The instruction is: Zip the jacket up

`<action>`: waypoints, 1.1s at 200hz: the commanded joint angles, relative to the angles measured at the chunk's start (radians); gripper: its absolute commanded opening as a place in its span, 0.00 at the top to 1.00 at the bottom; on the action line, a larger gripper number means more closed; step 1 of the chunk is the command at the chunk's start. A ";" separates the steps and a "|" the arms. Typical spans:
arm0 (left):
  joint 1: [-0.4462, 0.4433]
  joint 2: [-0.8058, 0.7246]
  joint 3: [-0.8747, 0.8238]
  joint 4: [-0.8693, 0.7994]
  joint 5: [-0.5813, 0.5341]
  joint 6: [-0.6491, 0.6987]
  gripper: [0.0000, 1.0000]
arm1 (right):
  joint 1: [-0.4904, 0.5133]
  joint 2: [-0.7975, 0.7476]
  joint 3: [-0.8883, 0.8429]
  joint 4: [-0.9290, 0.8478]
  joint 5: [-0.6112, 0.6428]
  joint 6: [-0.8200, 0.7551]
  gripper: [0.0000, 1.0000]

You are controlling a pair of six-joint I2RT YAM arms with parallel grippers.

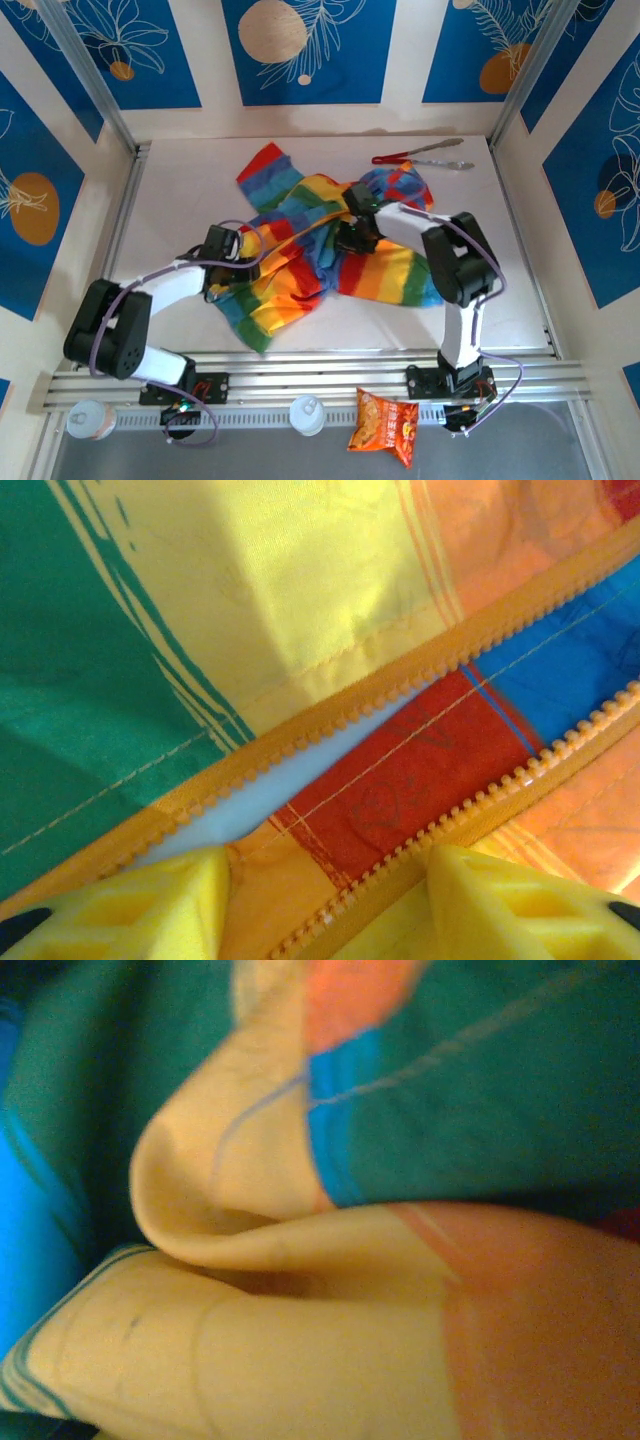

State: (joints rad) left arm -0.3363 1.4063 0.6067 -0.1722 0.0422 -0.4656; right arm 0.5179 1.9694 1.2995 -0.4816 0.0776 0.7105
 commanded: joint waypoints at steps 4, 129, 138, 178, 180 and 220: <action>0.003 -0.091 -0.057 -0.145 -0.128 -0.047 0.44 | 0.091 0.131 0.162 -0.096 -0.021 0.014 0.73; -0.264 0.049 -0.004 -0.062 -0.023 -0.151 0.48 | 0.087 0.658 1.108 -0.442 -0.157 -0.202 0.77; -0.288 0.086 0.013 -0.036 -0.008 -0.163 0.48 | 0.063 0.647 1.113 -0.444 -0.182 -0.195 0.77; -0.348 0.191 0.100 0.014 0.028 -0.186 0.50 | -0.037 0.480 1.038 -0.458 -0.202 -0.244 0.70; -0.350 0.191 0.105 0.014 0.030 -0.184 0.50 | -0.041 0.471 1.031 -0.461 -0.198 -0.249 0.69; -0.340 0.071 0.189 -0.082 -0.010 -0.106 0.49 | -0.113 0.251 0.844 -0.466 -0.135 -0.324 0.59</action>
State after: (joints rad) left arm -0.6781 1.5562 0.7437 -0.1425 0.0334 -0.6186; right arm 0.4191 2.3936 2.2356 -0.9180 -0.0757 0.4507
